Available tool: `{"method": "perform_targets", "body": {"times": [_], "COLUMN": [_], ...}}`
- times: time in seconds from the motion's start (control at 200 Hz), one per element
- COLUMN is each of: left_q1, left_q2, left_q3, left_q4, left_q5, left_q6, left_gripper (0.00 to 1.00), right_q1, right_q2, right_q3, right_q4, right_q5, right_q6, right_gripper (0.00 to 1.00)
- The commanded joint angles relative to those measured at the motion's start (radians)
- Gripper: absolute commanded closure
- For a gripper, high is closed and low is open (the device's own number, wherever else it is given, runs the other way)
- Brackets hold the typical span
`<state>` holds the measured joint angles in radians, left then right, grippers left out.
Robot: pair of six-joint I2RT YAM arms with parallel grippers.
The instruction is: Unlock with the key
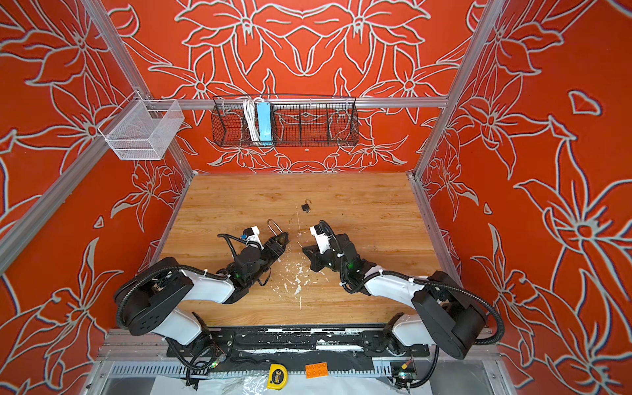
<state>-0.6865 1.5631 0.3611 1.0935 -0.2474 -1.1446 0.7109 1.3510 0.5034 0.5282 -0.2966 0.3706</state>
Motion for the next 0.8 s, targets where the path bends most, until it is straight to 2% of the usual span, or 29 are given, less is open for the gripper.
{"method": "perform_targets", "body": {"times": [0.0,0.135,0.37,0.53,0.796], "left_q1": [0.001,0.001,0.001,0.002,0.001], "left_q2": [0.027,0.066,0.094,0.084,0.039], "left_q3": [-0.002,-0.004,-0.037,-0.035,-0.025], "left_q4": [0.159,0.212,0.323,0.322,0.24], "left_q5": [-0.038,-0.016,-0.054,-0.033,-0.011], "left_q6": [-0.07,-0.091,-0.115,-0.119,-0.149], "left_gripper": [1.0,1.0,1.0,1.0,1.0], "right_q1": [0.01,0.015,0.019,0.024,0.038], "right_q2": [0.027,0.049,0.071,0.121,0.116], "right_q3": [0.041,0.055,0.08,0.1,0.11], "right_q4": [0.01,0.004,-0.037,-0.02,-0.047], "right_q5": [-0.001,-0.006,-0.013,-0.051,-0.039], "right_q6": [-0.002,0.004,-0.004,0.007,-0.027], "right_gripper": [1.0,1.0,1.0,1.0,1.0]}}
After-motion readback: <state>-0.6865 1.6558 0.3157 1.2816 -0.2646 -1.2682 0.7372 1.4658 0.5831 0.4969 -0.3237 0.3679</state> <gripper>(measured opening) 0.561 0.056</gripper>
